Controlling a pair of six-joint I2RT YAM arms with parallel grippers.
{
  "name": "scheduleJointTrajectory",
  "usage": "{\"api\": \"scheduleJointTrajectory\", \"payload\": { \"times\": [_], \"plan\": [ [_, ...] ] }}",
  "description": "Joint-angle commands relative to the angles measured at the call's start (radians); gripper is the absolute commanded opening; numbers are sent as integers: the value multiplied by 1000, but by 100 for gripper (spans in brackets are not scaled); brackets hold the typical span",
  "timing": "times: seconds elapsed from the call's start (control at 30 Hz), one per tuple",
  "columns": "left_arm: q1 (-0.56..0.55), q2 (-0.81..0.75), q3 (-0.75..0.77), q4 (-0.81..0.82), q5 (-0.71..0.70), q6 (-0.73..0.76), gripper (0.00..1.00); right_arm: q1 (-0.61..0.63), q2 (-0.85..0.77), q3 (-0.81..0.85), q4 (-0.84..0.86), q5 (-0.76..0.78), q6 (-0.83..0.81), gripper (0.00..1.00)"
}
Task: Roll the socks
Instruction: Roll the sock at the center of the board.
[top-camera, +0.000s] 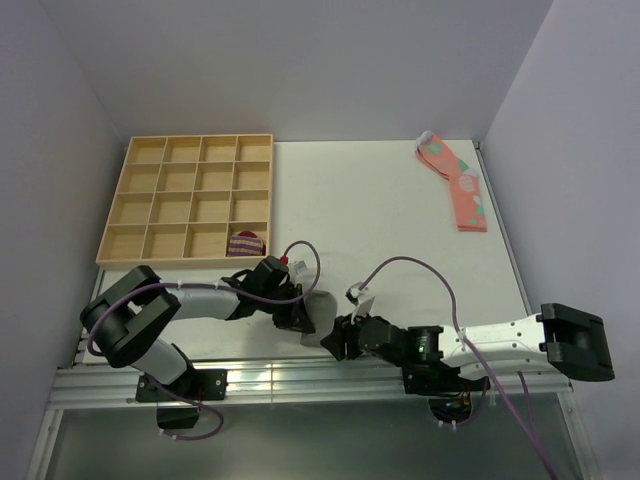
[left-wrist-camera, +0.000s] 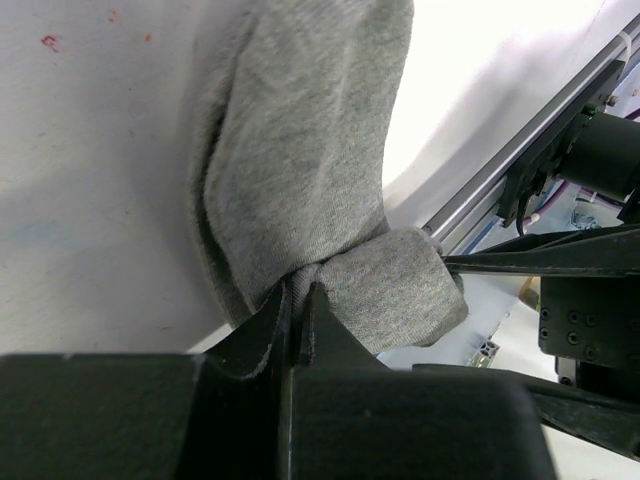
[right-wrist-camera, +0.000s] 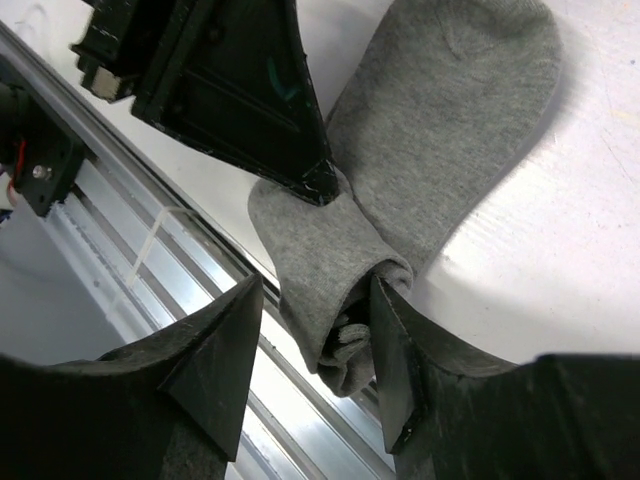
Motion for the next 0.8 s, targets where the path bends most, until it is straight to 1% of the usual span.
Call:
{"api": "scheduleJointTrajectory", "payload": {
  "times": [0.0,0.27,0.3,0.33,0.43,0.5,0.63,0.7,0.77],
  "plan": [
    [27,52,-32,-155,-203,102,0,28,27,0,-23,57,35,53],
    [38,31,-37,-152,-191,103,0,50,97,37,-71,92,65,51],
    [39,21,-43,-148,-188,103,0,50,109,41,-81,100,82,50],
    [39,15,-46,-145,-183,99,0,50,116,46,-91,109,91,42],
    [39,-23,-72,-119,-177,83,0,42,128,75,-161,121,142,30],
    [38,-63,-89,-114,-176,76,0,30,134,99,-204,95,154,28],
    [39,-106,-91,-115,-177,77,0,-36,149,127,-256,12,150,23],
    [39,-126,-89,-114,-188,80,4,-77,169,153,-278,-38,153,20],
    [38,-146,-95,-114,-195,77,10,-108,198,196,-337,-60,160,17]
  ]
}}
